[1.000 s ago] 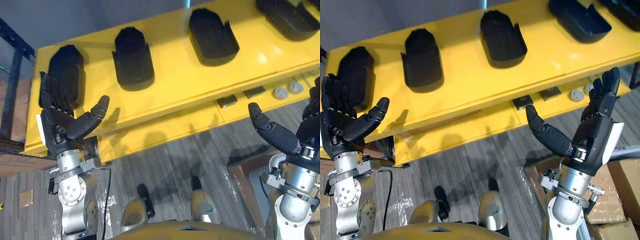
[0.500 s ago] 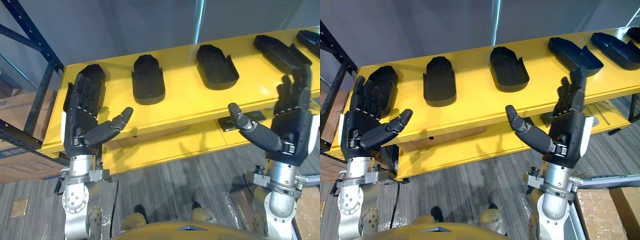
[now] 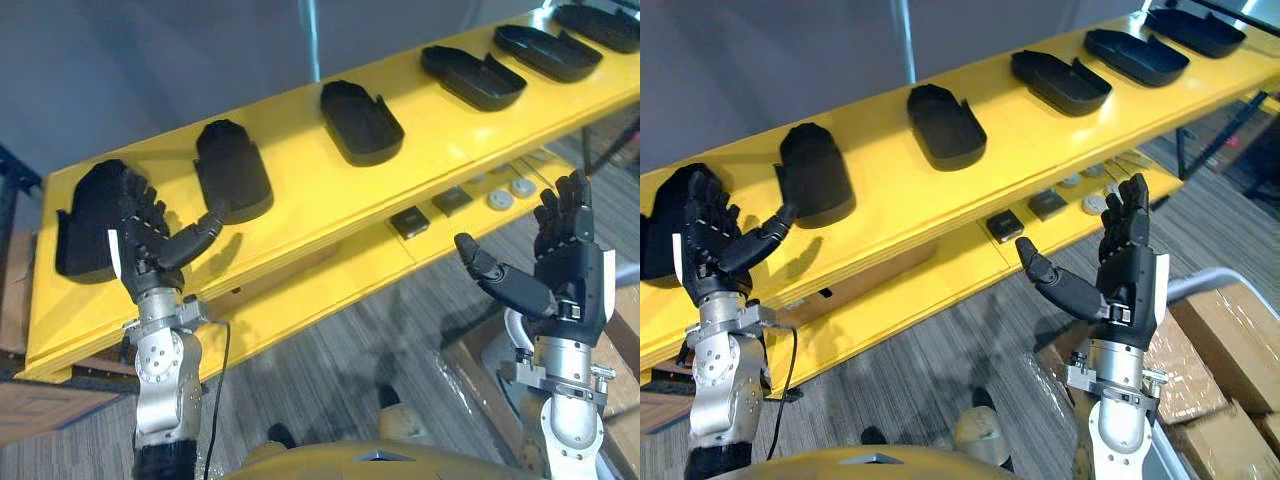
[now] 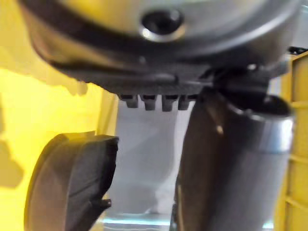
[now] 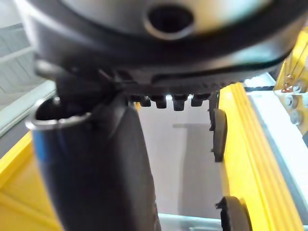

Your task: Walk over and take three plastic housings, then place them on the shelf

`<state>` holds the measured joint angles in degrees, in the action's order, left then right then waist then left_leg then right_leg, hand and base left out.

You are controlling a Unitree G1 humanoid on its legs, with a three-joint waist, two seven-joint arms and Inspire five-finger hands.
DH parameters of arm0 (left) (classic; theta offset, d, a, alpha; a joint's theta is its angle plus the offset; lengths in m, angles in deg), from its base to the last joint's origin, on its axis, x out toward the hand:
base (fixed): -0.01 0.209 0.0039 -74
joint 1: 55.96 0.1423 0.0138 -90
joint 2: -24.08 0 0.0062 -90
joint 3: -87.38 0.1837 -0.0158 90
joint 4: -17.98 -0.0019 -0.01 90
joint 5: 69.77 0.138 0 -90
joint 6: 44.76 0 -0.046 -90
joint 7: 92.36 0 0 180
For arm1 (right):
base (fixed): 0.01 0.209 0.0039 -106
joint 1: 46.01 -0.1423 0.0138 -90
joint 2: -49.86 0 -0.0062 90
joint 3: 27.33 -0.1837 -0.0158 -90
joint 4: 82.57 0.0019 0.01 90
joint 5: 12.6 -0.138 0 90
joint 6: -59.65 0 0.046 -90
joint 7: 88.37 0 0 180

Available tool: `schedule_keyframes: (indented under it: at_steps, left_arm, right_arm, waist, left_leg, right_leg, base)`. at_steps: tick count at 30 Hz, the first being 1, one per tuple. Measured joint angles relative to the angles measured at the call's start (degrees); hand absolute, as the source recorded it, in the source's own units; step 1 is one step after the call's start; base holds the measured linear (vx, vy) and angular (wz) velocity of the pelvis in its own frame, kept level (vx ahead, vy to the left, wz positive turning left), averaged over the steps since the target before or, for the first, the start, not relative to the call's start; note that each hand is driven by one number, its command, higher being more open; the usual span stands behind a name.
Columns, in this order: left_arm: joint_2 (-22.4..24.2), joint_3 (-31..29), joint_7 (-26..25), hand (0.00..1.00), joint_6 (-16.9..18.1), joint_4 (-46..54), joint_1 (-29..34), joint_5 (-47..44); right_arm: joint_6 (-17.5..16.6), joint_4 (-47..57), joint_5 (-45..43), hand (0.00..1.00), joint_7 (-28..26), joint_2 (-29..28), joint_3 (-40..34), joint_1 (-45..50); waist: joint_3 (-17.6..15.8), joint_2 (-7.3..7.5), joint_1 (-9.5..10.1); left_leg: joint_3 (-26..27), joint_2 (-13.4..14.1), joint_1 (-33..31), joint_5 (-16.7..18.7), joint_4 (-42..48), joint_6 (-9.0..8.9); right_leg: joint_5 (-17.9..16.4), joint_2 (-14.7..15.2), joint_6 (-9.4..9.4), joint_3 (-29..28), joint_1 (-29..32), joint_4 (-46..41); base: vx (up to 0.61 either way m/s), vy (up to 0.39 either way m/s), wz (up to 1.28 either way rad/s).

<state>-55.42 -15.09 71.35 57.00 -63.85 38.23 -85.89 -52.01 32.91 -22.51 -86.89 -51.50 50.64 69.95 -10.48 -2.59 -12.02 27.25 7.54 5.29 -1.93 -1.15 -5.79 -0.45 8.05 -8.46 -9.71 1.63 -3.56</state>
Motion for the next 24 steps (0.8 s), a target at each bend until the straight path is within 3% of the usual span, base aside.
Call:
schedule_keyframes:
  at_steps: [5, 11, 24]
  left_arm:
    - [-1.57, -0.92, -5.28, 1.0, 0.13, -4.8, -8.48, 0.02]
    - [-5.34, -1.58, -7.31, 1.0, 0.24, -11.26, -16.76, -0.51]
    - [-6.86, -1.57, -8.34, 1.0, -0.19, -15.71, -20.95, -4.7]
  right_arm:
    - [-0.13, 0.0, 0.0, 1.0, -0.74, 0.5, 0.37, -0.94]
    - [-0.12, 0.01, -0.28, 1.0, -2.23, 4.28, 2.28, -5.13]
    - [-0.07, 4.57, -2.27, 1.0, -2.31, 4.75, 7.2, -5.64]
  waist:
    - [-4.08, -0.85, -1.0]
    - [-8.47, -1.3, -2.31]
    - [-12.14, -0.21, -2.14]
  left_leg:
    - [0.69, -0.05, -1.03, 0.24, 0.98, 0.3]
    - [1.06, 0.05, -2.99, 0.54, 2.91, 0.84]
    - [2.19, 0.56, -6.53, 1.26, 6.25, 1.27]
  right_leg:
    - [-0.02, -0.1, -0.01, -1.22, 1.99, -1.46]
    - [-0.12, -0.12, -0.02, -2.17, 4.65, -3.68]
    - [-1.16, -0.29, -0.16, -3.44, 9.42, -8.43]
  base:
    - [-0.03, -0.018, -0.11]
    - [-0.03, -0.016, -0.05]
    - [-0.02, -0.01, -0.03]
